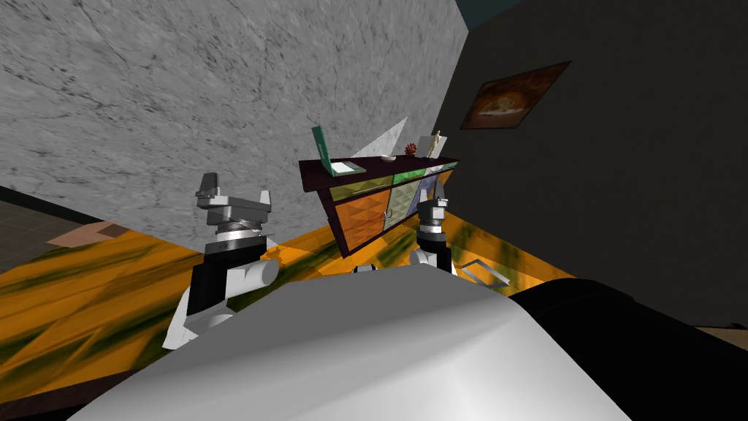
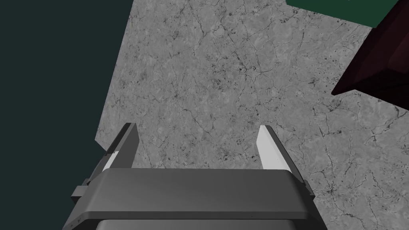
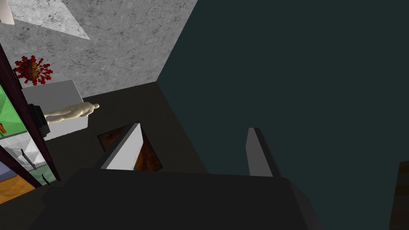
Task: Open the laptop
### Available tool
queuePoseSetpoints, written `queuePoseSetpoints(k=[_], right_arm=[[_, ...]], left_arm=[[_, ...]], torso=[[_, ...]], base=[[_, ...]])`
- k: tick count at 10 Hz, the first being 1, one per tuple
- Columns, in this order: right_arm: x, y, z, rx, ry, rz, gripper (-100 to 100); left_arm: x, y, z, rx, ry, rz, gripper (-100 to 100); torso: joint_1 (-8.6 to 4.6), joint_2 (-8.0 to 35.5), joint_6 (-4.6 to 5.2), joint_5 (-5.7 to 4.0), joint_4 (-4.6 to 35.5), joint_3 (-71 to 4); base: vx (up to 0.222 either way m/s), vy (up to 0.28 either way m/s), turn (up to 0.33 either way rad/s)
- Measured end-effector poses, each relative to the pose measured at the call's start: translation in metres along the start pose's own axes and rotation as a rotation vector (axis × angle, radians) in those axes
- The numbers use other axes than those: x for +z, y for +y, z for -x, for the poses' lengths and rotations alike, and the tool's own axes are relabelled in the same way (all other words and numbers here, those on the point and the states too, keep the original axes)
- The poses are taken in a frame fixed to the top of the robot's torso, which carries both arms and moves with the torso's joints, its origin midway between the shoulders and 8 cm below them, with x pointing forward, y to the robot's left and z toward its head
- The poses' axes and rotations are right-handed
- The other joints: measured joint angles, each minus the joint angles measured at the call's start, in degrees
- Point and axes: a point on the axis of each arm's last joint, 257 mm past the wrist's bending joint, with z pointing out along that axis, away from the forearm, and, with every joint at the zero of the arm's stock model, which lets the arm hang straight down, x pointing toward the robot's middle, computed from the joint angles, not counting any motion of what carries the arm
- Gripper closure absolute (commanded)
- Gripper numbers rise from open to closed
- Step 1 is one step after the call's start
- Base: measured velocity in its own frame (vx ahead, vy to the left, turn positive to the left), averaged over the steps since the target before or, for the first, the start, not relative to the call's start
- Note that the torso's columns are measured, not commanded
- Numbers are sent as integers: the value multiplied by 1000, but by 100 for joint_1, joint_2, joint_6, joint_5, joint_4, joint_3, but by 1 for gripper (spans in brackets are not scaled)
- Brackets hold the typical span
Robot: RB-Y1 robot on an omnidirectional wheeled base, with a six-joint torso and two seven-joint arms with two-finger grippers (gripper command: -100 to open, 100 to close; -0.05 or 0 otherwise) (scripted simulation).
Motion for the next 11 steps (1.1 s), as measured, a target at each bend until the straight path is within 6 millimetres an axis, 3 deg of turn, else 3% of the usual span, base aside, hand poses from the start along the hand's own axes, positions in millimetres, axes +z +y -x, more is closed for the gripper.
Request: queuePoseSetpoints(k=[8,11], right_arm=[[0,0,0,0,0,0,0],[0,0,0,0,0,0,0]], left_arm=[[31,-21,51,-56,-114,29,-100],[34,-23,71,-73,-159,49,-100]], torso=[[-24,-22,2,-8,-6,-13],[-9,6,1,-2,2,5]], base=[[109,-176,72],[104,-130,16]])
